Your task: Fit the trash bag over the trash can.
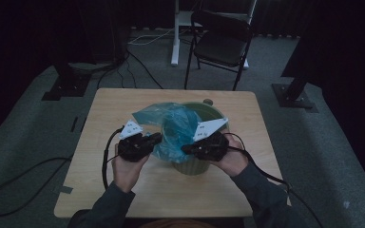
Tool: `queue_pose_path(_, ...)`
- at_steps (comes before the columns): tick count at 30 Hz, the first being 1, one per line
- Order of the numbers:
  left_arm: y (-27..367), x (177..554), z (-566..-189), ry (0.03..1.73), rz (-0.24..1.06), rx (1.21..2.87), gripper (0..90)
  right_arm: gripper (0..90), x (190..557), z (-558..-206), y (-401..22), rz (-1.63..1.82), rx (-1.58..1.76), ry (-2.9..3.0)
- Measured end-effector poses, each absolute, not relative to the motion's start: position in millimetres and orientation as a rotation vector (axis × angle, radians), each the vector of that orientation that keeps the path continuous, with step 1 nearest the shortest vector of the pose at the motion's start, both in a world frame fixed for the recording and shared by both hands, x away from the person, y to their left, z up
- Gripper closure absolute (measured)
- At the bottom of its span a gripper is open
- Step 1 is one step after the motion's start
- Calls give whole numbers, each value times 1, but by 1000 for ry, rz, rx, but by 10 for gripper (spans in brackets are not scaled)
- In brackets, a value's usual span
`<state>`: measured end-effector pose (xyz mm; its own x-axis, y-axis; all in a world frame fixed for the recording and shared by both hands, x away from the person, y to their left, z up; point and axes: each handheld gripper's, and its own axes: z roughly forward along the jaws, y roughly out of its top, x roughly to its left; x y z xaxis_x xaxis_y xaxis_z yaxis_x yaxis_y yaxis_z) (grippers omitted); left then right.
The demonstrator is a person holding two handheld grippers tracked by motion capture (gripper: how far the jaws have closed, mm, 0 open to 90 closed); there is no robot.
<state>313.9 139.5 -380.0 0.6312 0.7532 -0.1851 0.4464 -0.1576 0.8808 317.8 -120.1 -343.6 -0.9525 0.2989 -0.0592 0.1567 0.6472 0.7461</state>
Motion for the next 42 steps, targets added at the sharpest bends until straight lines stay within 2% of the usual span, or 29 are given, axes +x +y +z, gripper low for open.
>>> queue_pose_path(8,137,327,-378,983,341,1777,712,890,318,-345,-118,1186,372,2686)
queue_pose_path(11,129,332,-379,981,332,1800,616,890,318,-345,-118,1184,370,2682)
queue_pose_path(13,125,333,-381,987,346,1813,612,890,317,-345,-118,1181,369,2677)
queue_pose_path(16,124,332,-381,993,371,1811,632,890,316,-346,-119,1179,367,2674)
queue_pose_path(17,125,332,-380,996,379,1802,659,890,316,-346,-119,1179,367,2673)
queue_pose_path(18,126,332,-380,994,387,1800,738,890,314,-346,-120,1184,366,2671)
queue_pose_path(19,126,332,-379,995,388,1795,738,890,314,-346,-120,1184,366,2671)
queue_pose_path(21,127,330,-377,981,401,1800,843,890,314,-347,-123,1190,372,2667)
queue_pose_path(24,126,329,-376,969,408,1810,897,890,311,-348,-133,1208,401,2653)
queue_pose_path(42,143,341,-383,1043,429,1783,900,889,295,-353,-169,1195,443,2628)
